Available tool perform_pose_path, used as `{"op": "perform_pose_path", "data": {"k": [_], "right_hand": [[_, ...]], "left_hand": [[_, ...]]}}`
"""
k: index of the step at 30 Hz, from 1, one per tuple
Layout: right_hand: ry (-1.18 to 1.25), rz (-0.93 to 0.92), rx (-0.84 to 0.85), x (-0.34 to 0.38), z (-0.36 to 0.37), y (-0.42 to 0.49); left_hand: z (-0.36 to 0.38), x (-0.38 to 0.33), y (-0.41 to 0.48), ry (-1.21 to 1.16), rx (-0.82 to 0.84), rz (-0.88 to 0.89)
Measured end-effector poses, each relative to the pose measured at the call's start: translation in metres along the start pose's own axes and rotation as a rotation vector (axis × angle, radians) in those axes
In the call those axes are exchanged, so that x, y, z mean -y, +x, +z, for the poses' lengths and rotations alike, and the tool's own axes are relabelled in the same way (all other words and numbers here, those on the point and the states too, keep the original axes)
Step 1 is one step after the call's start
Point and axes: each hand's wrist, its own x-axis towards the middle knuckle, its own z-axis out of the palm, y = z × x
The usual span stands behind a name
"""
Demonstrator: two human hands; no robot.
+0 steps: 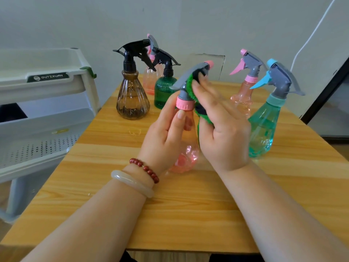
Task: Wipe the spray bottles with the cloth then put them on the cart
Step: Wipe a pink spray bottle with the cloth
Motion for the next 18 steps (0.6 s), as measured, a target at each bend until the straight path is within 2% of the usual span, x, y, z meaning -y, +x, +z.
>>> {"op": "perform_pose_path", "data": {"k": [11,14,18], "right_hand": [[-0.011,-0.07,-0.012,0.002,0.008,0.0],[-0.02,0.032,-0.038,0.002,0.009,0.001],[0.117,0.12,0.006,0.012,0.013,0.002]], "left_hand": [[0.001,0.004,0.0,0.03,0.017,0.051],[0.003,0.003,0.001,0.041,0.016,0.058],[0.0,0.002,-0.001,0.03,0.014,0.046]]}}
